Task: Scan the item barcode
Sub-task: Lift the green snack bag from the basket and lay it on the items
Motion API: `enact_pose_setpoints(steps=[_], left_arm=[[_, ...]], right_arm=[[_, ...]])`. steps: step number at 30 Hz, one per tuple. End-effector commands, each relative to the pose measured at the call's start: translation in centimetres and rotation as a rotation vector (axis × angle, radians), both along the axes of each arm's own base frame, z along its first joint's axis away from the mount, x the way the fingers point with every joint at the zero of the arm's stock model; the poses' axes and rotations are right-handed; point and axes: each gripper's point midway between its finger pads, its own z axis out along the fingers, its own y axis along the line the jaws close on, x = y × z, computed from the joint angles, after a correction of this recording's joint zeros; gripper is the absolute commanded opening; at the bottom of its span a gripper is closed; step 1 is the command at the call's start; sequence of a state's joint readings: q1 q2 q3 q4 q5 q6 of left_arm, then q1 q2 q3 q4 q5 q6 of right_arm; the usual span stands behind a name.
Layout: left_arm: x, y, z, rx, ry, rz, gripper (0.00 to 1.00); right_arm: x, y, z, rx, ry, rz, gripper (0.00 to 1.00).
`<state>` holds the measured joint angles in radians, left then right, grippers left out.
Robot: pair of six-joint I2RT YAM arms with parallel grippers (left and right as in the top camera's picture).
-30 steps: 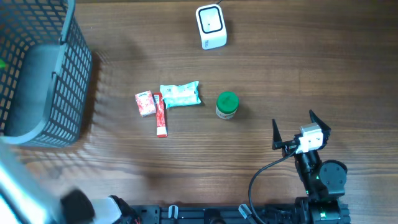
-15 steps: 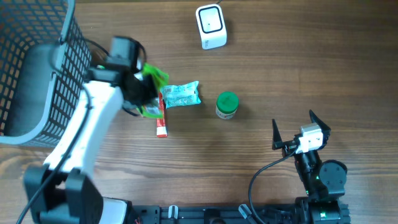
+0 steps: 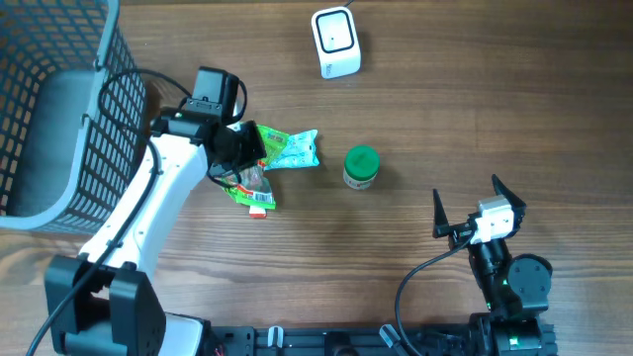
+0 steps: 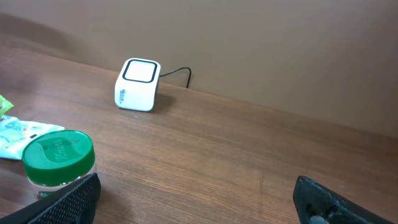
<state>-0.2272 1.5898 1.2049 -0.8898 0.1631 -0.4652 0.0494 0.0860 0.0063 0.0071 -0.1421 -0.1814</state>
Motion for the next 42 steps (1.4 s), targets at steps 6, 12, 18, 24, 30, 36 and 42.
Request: enact_pose_setpoints(steps=[6, 12, 18, 24, 30, 36, 42], left_arm=[[-0.8, 0.4, -9.4, 0.100, 0.066, -0.052, 0.43], [4.0, -4.7, 3.1, -0.204, -0.230, -0.130, 1.00], [4.9, 0.1, 12.3, -0.120, -0.519, -0.012, 1.00], [3.1, 2.7, 9.7, 0.019, -0.402, 0.054, 1.00], [2.6, 5.9, 8.9, 0.104, -0.359, 0.136, 1.00], [2.1, 6.3, 8.3, 0.111, -0.327, 0.144, 1.00], [2.4, 6.3, 6.8, 0.119, -0.282, 0.140, 1.00]], right_arm=[[-0.1, 0.2, 0.2, 0.000, -0.008, 0.012, 1.00], [-0.1, 0.2, 0.3, 0.001, -0.011, 0.012, 1.00], [-0.5, 0.7, 1.7, 0.206, 0.047, 0.026, 1.00], [0.3, 2.2, 10.8, 0.322, 0.235, 0.080, 1.00], [6.9, 3.7, 12.5, 0.344, 0.755, 0.063, 1.00], [9.2, 10.7, 0.3, 0.273, 1.222, 0.292, 1.00], [9.0, 15.5, -6.7, -0.111, 1.244, 0.217, 1.00]])
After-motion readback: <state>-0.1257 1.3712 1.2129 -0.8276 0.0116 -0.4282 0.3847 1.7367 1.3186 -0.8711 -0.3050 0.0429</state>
